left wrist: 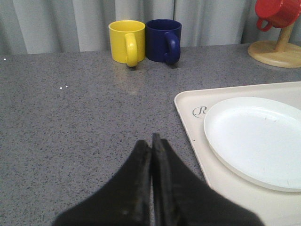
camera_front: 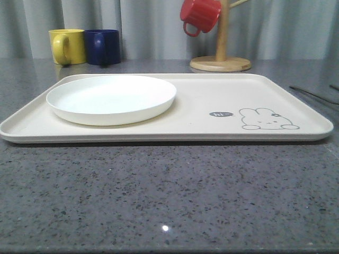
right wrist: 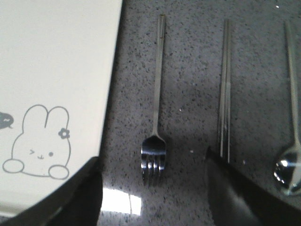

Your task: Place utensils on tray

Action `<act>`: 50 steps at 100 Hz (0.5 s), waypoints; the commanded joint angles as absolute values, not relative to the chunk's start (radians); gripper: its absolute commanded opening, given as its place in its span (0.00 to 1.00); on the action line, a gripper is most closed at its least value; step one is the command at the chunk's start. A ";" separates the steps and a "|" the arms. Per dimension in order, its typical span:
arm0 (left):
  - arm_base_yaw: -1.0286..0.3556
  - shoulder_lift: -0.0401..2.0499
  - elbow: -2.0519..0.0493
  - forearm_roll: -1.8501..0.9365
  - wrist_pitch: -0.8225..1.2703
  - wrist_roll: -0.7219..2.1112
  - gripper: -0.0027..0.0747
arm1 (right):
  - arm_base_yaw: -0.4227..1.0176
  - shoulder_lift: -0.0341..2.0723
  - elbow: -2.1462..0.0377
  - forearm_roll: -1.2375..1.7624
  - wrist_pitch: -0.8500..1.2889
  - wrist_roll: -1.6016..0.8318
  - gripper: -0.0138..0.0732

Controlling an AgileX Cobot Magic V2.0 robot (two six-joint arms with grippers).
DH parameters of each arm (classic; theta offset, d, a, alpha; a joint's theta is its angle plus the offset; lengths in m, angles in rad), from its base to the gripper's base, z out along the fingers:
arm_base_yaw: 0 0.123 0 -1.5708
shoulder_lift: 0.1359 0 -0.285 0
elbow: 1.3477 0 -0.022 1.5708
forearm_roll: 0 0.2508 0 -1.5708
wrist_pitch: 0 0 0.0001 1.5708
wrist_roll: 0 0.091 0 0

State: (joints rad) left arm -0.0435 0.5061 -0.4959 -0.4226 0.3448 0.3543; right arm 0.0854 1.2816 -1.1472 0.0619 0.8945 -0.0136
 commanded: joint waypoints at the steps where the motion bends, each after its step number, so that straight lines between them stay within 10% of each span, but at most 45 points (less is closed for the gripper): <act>1: -0.043 0.509 -0.524 -0.434 0.266 0.354 0.01 | 0.088 1.349 -1.230 0.067 0.859 -0.033 0.70; 50: -0.043 0.509 -0.524 -0.434 0.266 0.354 0.01 | 0.088 1.619 -1.308 0.048 0.854 -0.033 0.70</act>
State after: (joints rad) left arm -0.0435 0.5061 -0.4959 -0.4226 0.3448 0.3543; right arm 0.0878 1.6430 -1.2733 0.0616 0.8896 -0.0225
